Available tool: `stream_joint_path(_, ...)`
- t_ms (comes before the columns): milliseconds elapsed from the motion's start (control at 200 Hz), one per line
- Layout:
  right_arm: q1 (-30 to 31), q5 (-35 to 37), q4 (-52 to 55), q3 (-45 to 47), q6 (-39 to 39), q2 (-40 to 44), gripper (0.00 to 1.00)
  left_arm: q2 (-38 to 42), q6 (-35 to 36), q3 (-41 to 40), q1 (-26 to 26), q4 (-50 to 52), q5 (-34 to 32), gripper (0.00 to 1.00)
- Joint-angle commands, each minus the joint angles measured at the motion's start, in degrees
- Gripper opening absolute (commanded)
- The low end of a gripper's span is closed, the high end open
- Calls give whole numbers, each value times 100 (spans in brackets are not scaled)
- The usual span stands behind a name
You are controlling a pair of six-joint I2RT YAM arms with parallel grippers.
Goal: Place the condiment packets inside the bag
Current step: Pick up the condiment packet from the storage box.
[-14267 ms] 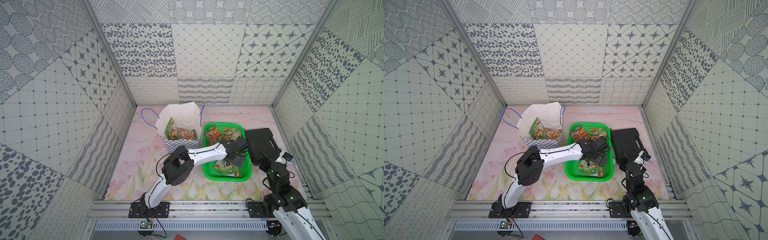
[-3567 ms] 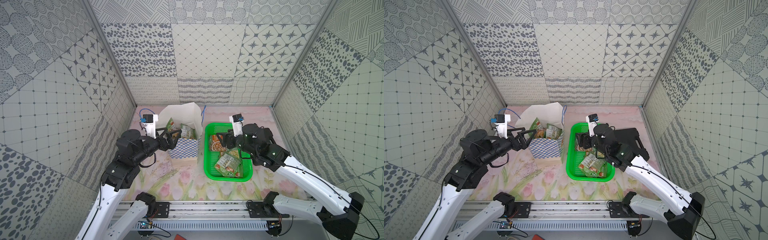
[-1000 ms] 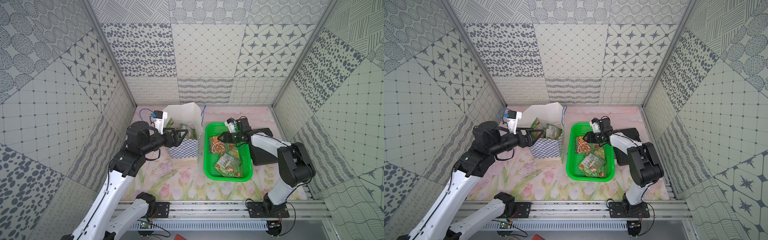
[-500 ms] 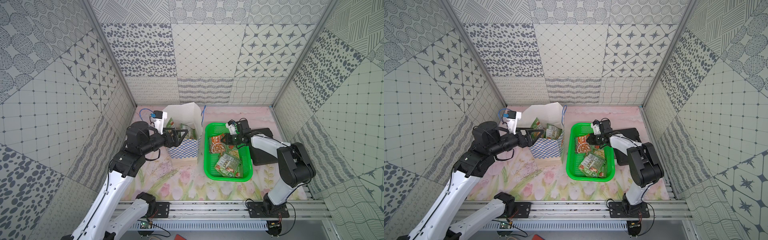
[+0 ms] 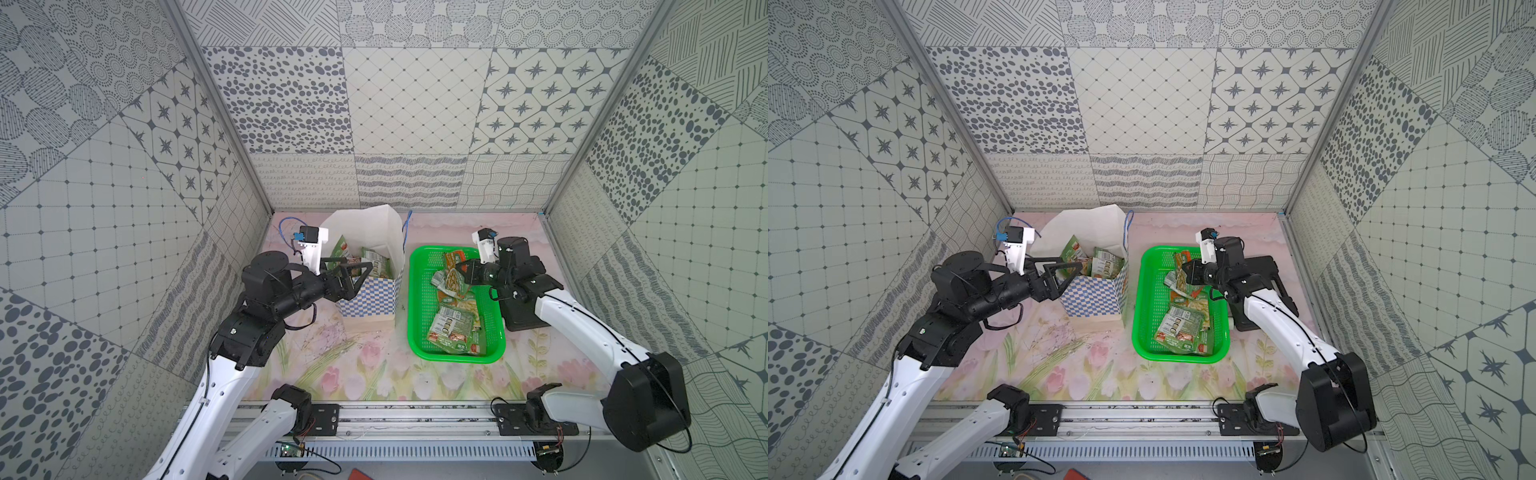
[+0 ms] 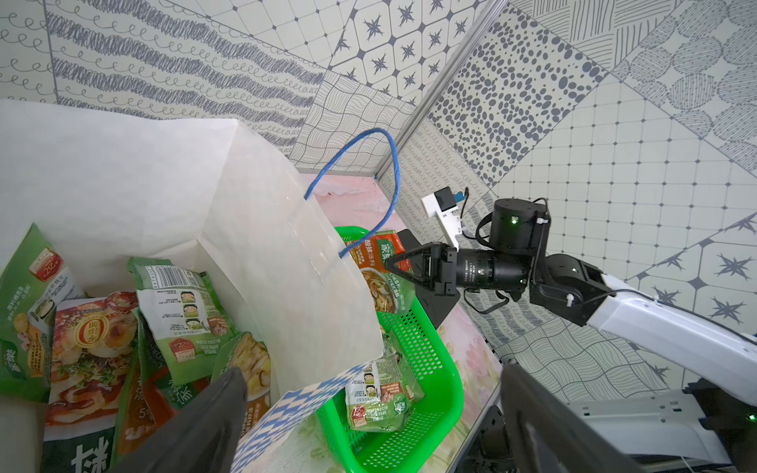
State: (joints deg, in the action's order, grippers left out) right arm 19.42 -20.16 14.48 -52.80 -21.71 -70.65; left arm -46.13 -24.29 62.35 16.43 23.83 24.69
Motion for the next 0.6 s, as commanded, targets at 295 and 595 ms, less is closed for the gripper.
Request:
stream_joint_path(295,375,-482,-182,-595,-544,1413,0,211,48,-56,-17,-362,-122,99)
stream_joint_path(595,1400,-62,-458,-1387,-435,1652,0,340,46,-74,-16,-392,-157,99)
